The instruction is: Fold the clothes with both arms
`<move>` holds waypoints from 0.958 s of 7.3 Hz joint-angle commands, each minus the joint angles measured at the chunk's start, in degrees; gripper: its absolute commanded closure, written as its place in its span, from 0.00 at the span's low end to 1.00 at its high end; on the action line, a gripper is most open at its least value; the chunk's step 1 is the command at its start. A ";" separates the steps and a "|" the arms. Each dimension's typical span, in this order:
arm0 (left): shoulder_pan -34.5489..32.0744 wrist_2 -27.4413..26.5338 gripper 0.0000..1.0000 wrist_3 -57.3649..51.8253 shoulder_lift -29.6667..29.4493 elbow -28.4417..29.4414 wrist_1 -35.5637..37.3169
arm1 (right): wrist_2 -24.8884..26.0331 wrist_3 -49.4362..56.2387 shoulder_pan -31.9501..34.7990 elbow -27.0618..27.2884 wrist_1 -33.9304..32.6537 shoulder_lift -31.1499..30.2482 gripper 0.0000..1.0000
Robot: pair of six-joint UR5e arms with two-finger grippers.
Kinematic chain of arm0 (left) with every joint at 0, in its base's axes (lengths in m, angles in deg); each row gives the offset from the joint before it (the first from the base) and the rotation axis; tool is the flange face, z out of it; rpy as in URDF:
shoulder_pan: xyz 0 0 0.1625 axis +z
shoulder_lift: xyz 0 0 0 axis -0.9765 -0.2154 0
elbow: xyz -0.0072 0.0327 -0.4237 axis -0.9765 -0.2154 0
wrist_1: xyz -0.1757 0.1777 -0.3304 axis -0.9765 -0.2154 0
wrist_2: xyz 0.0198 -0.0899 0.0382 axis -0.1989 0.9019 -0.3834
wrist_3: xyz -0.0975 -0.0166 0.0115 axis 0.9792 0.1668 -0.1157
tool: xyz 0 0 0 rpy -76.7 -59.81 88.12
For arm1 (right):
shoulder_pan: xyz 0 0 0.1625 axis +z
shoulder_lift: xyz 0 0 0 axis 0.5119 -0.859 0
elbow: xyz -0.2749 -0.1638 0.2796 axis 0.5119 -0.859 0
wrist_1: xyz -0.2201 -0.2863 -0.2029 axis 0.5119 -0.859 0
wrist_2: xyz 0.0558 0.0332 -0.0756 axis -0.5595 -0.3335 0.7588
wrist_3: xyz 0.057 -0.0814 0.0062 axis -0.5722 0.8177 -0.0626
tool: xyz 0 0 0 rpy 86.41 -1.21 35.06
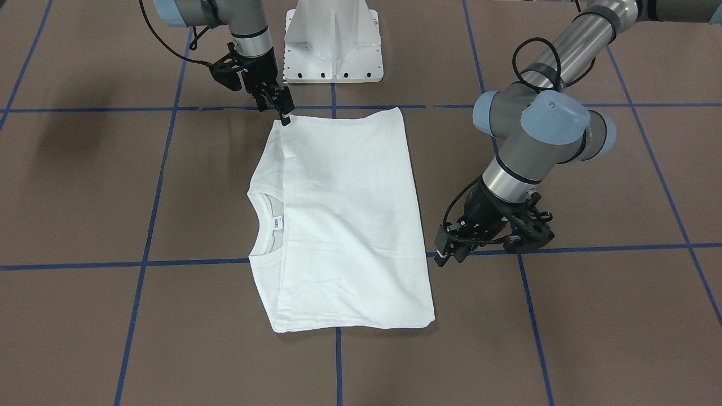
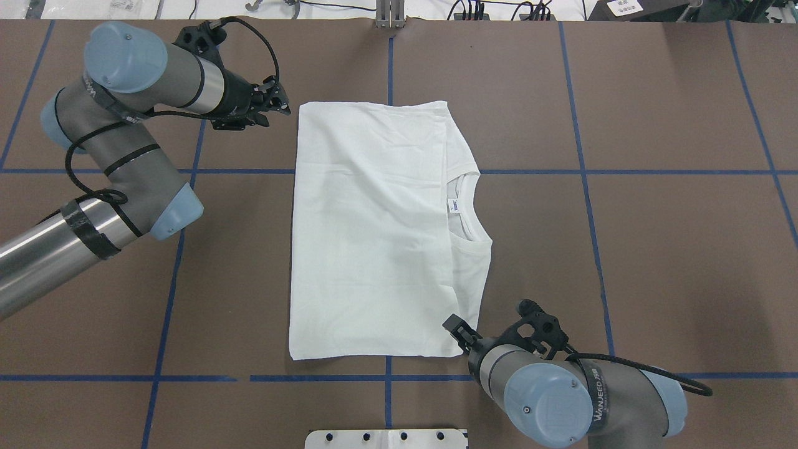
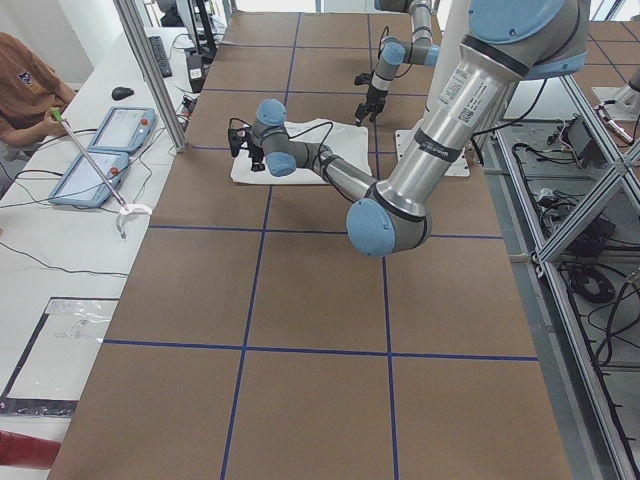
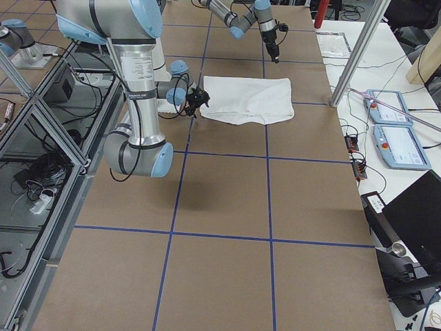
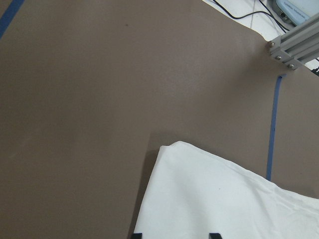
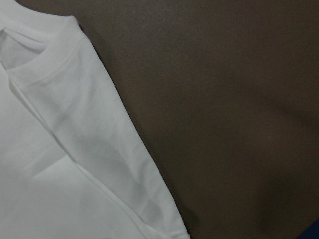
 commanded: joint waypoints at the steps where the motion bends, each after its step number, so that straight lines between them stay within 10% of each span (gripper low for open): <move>1: 0.07 0.00 0.46 0.00 0.07 -0.03 0.00 | -0.06 -0.01 -0.47 -0.20 -0.40 0.20 0.12; 7: -0.02 -0.09 0.46 0.00 0.07 -0.11 0.00 | -0.15 0.61 0.14 -1.69 -1.01 2.22 0.21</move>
